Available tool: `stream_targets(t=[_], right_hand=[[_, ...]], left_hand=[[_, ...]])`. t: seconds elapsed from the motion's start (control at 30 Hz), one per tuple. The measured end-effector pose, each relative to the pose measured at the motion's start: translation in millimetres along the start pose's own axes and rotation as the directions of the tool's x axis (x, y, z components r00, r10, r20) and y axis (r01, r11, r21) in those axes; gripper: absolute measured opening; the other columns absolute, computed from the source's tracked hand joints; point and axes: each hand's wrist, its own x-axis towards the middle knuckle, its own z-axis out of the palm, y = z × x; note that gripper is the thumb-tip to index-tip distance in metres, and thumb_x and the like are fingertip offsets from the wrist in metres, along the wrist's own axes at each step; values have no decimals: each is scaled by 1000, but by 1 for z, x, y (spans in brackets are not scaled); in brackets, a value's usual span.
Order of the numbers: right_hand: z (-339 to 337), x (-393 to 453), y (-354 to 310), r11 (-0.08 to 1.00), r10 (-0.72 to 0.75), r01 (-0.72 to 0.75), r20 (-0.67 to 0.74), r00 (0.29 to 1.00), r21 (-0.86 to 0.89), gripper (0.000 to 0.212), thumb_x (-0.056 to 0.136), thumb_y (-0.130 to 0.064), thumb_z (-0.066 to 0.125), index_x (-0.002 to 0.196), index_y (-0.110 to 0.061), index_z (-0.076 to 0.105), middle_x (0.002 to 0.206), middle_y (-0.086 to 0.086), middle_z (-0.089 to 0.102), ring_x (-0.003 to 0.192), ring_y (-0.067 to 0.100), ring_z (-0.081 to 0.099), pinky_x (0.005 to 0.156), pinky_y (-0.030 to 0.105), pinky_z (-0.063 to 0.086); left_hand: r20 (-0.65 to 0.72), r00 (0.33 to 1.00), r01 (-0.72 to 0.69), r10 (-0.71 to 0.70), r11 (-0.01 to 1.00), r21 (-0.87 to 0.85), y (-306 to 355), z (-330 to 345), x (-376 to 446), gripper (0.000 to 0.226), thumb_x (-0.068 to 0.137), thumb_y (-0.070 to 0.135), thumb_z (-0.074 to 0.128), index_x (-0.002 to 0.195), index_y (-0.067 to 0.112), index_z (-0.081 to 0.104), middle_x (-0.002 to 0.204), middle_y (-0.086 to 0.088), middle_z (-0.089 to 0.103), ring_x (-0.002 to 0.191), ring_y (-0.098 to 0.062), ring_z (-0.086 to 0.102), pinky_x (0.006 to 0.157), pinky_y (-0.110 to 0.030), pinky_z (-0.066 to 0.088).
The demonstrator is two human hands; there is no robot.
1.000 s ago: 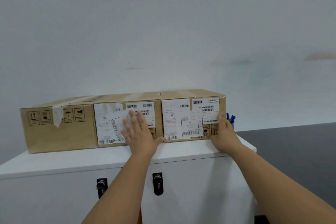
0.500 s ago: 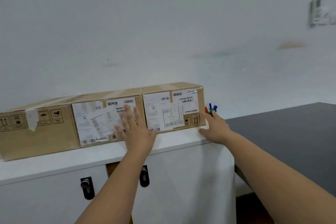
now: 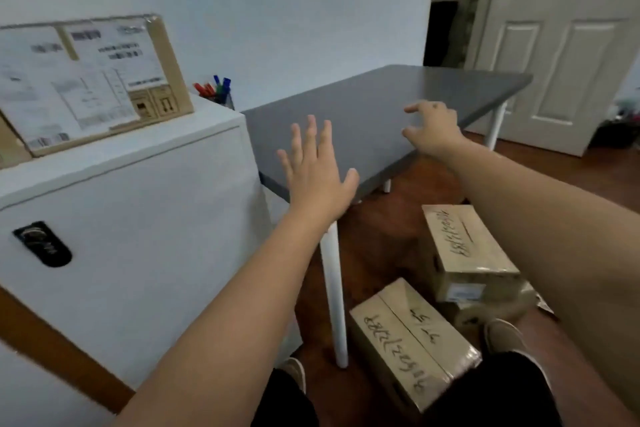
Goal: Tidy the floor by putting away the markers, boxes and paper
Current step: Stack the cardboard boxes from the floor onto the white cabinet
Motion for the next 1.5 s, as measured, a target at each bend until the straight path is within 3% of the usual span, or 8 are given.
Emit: stream_targets(t=[0.23,0.4,0.6,0.8,0.97,1.1,1.3,1.5], right_hand=[[26,-47,148,948,317,-311,93,944,-73,49,90,-35,53,138,-29,44,141,17,40,131,40,32,104,49,33],[77,-82,227,885,465,-444,281,840,-138,52,90,-40,54,139,-29,43,145,16,35,130,38,35,99,44,37],[158,-135,310,809,566,-556,503,653,-188,57,84,-38,57,137,-20,47,134,16,51,121,36,49,104,43,42],[246,-176,371,789,520,-583,718,463,-195,38,92,-29,56,126,-13,59,127,12,61,120,32,54,105,44,42],[302,-200,409,685,613,-690,695,375,-232,44,91,-31,56,132,-16,52,126,8,58,113,28,55,100,42,45],[334,-214,425,669,583,-723,724,368,-171,41,92,-35,54,130,-20,51,116,5,59,94,21,52,83,35,44],[353,-210,431,447,562,-893,760,327,54,80,77,-29,70,148,-18,33,138,8,51,115,32,58,99,46,50],[331,-197,399,386,558,-907,741,374,167,33,73,-45,70,100,-25,68,116,4,66,109,27,61,88,34,52]], left_hand=[[124,944,-296,306,951,-92,78,109,-53,67,90,32,51,153,21,31,163,2,22,152,-24,6,117,-45,-3],[490,859,-70,146,983,-171,74,200,-99,66,93,34,51,154,23,28,162,4,25,151,-21,11,121,-43,11],[853,471,382,-225,923,33,40,290,-184,62,90,35,61,145,13,41,144,-10,48,130,-31,46,102,-37,40],[960,-6,572,-279,787,233,21,345,-241,51,90,39,60,136,19,53,137,-2,55,124,-28,51,105,-39,42],[826,-270,866,-496,250,433,16,381,-255,61,92,36,61,146,15,42,148,-9,46,131,-30,45,103,-40,39],[781,-337,889,-526,95,448,18,404,-266,68,92,34,64,150,15,35,153,-8,39,137,-29,40,111,-42,34],[799,-377,917,-468,-67,394,28,423,-271,70,88,33,65,149,17,36,152,-12,40,141,-32,34,114,-43,26],[775,-237,967,-585,-217,132,6,392,-242,29,77,41,73,97,22,65,88,1,73,82,-16,66,60,-27,43]])
